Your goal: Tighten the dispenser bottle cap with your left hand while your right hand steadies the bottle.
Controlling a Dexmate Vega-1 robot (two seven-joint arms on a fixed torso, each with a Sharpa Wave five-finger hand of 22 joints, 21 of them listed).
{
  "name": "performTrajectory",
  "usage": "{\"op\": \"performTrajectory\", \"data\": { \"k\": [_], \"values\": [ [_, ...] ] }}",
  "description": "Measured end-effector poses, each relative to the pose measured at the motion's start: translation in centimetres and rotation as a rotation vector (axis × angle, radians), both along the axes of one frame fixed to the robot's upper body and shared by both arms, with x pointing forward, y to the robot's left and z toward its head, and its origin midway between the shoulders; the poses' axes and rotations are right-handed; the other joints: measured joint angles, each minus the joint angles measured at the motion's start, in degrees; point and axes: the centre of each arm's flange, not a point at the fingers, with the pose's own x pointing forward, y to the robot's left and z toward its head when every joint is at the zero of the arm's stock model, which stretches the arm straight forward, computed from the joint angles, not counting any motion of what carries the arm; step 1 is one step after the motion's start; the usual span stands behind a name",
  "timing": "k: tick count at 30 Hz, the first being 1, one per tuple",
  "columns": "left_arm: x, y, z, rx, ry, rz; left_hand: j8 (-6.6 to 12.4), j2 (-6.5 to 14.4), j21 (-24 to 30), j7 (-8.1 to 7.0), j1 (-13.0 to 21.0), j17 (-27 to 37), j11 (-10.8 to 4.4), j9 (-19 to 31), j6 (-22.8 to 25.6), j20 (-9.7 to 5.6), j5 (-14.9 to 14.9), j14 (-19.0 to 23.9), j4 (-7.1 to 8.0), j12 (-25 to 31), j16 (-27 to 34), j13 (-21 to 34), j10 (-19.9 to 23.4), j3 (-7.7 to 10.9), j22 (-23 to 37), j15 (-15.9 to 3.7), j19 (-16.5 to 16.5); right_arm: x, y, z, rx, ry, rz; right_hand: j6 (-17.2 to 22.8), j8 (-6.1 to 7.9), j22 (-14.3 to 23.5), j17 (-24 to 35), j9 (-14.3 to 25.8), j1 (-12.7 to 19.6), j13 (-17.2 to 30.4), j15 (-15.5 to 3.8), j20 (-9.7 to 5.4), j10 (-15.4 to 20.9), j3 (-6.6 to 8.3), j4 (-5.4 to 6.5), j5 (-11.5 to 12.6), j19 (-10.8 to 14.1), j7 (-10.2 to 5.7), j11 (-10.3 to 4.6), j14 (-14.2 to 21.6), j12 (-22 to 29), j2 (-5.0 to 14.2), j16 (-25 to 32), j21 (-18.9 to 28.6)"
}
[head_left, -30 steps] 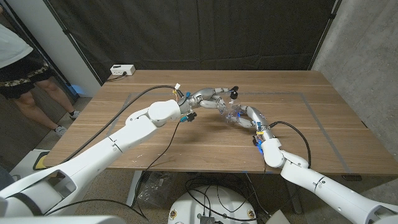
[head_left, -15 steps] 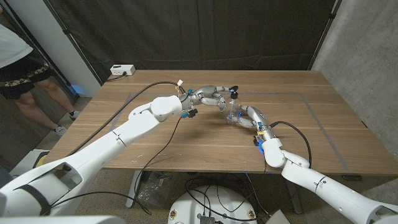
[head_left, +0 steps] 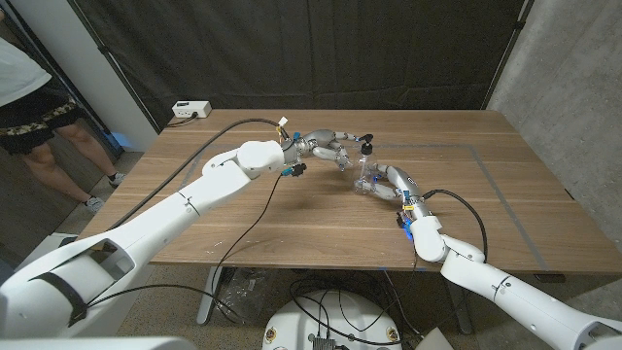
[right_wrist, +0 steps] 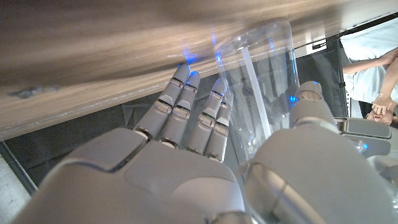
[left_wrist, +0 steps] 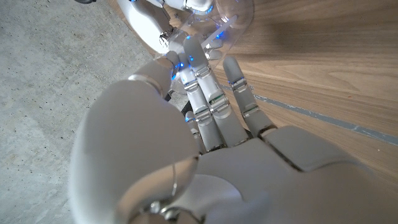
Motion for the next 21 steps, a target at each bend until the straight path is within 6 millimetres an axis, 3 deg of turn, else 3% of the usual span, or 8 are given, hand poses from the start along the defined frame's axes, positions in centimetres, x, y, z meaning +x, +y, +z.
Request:
{"op": "performTrajectory", "data": {
  "k": [14, 17, 21],
  "values": [
    [-2.5, 1.9, -1.5, -0.106, -0.02, 0.018, 0.0, -0.23, 0.0, 0.3, -0.23, 0.22, 0.0, 0.01, -0.31, -0.21, -0.07, 0.0, 0.18, 0.06, 0.0, 0.0, 0.0, 0.3, 0.0, 0.0, -0.21, 0.5, -0.1, 0.4, 0.002, 0.001, -0.004, 0.29, 0.18, 0.0, 0.0, -0.01, 0.01, 0.05, 0.27, 0.0, 0.19, 0.15, -0.15, -0.04, 0.0, -0.05, 0.15, 0.33, 0.0, -0.01, 0.0, 0.0],
    [-3.0, 2.1, -2.0, -0.126, -0.02, 0.014, 0.0, -0.23, 0.42, 0.3, -0.23, 0.26, 0.0, 0.01, -0.31, -0.21, -0.07, 0.0, 0.18, 0.1, 0.01, 0.0, 0.0, 0.3, 0.0, 0.0, -0.21, 0.6, 0.1, 0.4, 0.001, 0.002, 0.001, 0.83, 1.0, 0.0, 0.0, -0.04, 0.01, 0.02, 0.32, 0.0, 1.1, 0.15, -0.15, -0.08, 0.0, 0.26, 0.59, 0.8, 0.62, -0.01, 0.22, 0.0],
    [-3.5, 2.3, -2.5, -0.155, -0.02, 0.008, 0.0, -0.23, 0.45, 0.3, -0.23, 0.26, 0.0, 0.01, -0.31, -0.21, -0.07, 0.0, 0.18, 0.27, 0.01, 0.0, 0.0, 0.3, 0.0, 0.0, -0.2, 0.8, 0.3, 0.5, -0.001, 0.004, 0.004, 1.02, 1.02, 0.0, 0.0, -0.04, 0.09, 0.03, 0.07, 0.0, 1.54, 0.15, -0.15, -0.09, 0.0, 0.42, 0.9, 1.14, 0.85, -0.09, 0.22, 0.45]
  ]
}}
